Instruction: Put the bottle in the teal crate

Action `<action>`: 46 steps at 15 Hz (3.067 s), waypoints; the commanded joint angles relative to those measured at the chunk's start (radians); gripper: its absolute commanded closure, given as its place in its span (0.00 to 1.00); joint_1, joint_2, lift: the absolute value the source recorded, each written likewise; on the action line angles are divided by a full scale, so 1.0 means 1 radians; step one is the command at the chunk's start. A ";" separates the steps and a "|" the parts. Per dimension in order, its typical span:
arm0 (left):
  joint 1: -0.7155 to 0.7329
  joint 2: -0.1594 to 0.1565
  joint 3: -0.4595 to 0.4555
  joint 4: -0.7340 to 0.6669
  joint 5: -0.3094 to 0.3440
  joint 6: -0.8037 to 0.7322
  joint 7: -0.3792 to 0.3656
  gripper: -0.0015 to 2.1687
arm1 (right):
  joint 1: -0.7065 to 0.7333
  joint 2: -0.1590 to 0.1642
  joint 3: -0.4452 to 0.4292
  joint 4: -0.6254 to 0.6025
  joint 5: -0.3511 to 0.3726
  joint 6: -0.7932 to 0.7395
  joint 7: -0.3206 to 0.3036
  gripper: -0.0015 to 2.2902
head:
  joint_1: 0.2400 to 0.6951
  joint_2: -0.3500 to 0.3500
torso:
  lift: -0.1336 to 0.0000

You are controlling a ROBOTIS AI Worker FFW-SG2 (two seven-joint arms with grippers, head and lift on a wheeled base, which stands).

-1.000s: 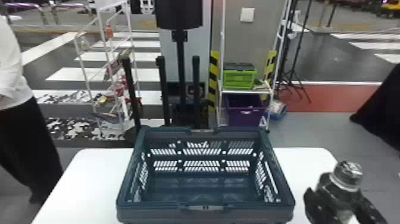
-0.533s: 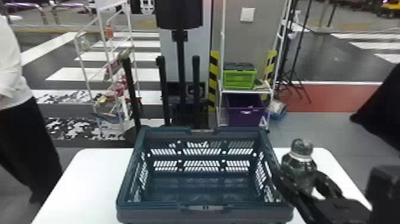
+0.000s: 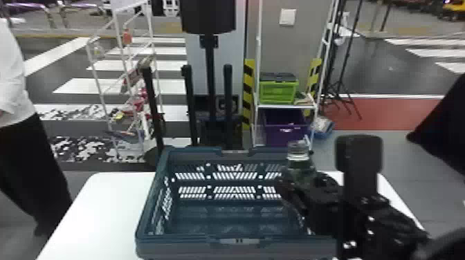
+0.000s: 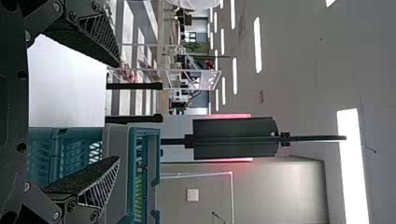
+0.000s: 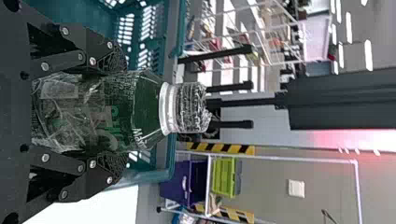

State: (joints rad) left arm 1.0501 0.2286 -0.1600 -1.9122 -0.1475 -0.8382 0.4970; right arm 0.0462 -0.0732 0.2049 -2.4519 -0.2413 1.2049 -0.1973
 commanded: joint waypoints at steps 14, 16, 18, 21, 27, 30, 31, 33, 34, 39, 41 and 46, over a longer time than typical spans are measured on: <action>0.005 -0.002 0.004 0.016 0.003 -0.049 -0.002 0.09 | -0.362 0.072 0.131 0.599 -0.067 0.092 0.002 0.89 | 0.57 0.50 | 1.00; 0.007 -0.002 0.005 0.016 0.005 -0.052 -0.002 0.09 | -0.384 0.074 0.134 0.663 -0.067 0.095 0.002 0.89 | 0.57 0.50 | 1.00; 0.007 -0.002 0.007 0.016 0.006 -0.052 -0.002 0.09 | -0.408 0.074 0.140 0.735 -0.065 0.092 0.004 0.89 | 0.57 0.50 | 1.00; 0.005 -0.002 0.013 0.019 0.012 -0.052 -0.003 0.09 | -0.437 0.074 0.162 0.827 -0.073 0.052 0.006 0.89 | 0.57 0.50 | 1.00; -0.001 0.000 0.016 0.018 0.029 -0.049 -0.011 0.09 | -0.523 0.074 0.168 1.012 -0.081 -0.055 0.032 0.86 | 0.57 0.50 | 1.00; -0.005 0.002 0.017 0.018 0.037 -0.043 -0.012 0.09 | -0.571 0.074 0.185 1.099 -0.099 -0.061 0.039 0.86 | 0.57 0.50 | 1.00; -0.007 0.002 0.019 0.019 0.037 -0.043 -0.014 0.09 | -0.574 0.074 0.185 1.117 -0.098 -0.077 0.041 0.86 | 0.57 0.50 | 1.00; -0.009 0.003 0.019 0.019 0.043 -0.037 -0.014 0.09 | -0.582 0.074 0.185 1.145 -0.098 -0.098 0.042 0.86 | 0.57 0.50 | 1.00; -0.010 0.003 0.020 0.019 0.045 -0.037 -0.014 0.09 | -0.588 0.074 0.186 1.157 -0.098 -0.101 0.044 0.86 | 0.57 0.50 | 1.00; -0.009 0.002 0.031 0.022 0.046 -0.043 -0.014 0.09 | -0.589 0.074 0.186 1.162 -0.116 -0.166 0.055 0.00 | 0.57 0.50 | 1.00; -0.009 0.002 0.033 0.022 0.045 -0.043 -0.014 0.09 | -0.589 0.074 0.186 1.160 -0.116 -0.162 0.055 0.02 | 0.57 0.50 | 1.00; -0.005 0.002 0.034 0.024 0.045 -0.052 -0.014 0.09 | -0.571 0.074 0.188 1.093 -0.108 -0.141 0.052 0.03 | 0.57 0.50 | 1.00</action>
State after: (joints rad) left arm 1.0426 0.2301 -0.1270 -1.8884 -0.1024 -0.8866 0.4832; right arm -0.5330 0.0000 0.3939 -1.3263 -0.3542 1.0550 -0.1447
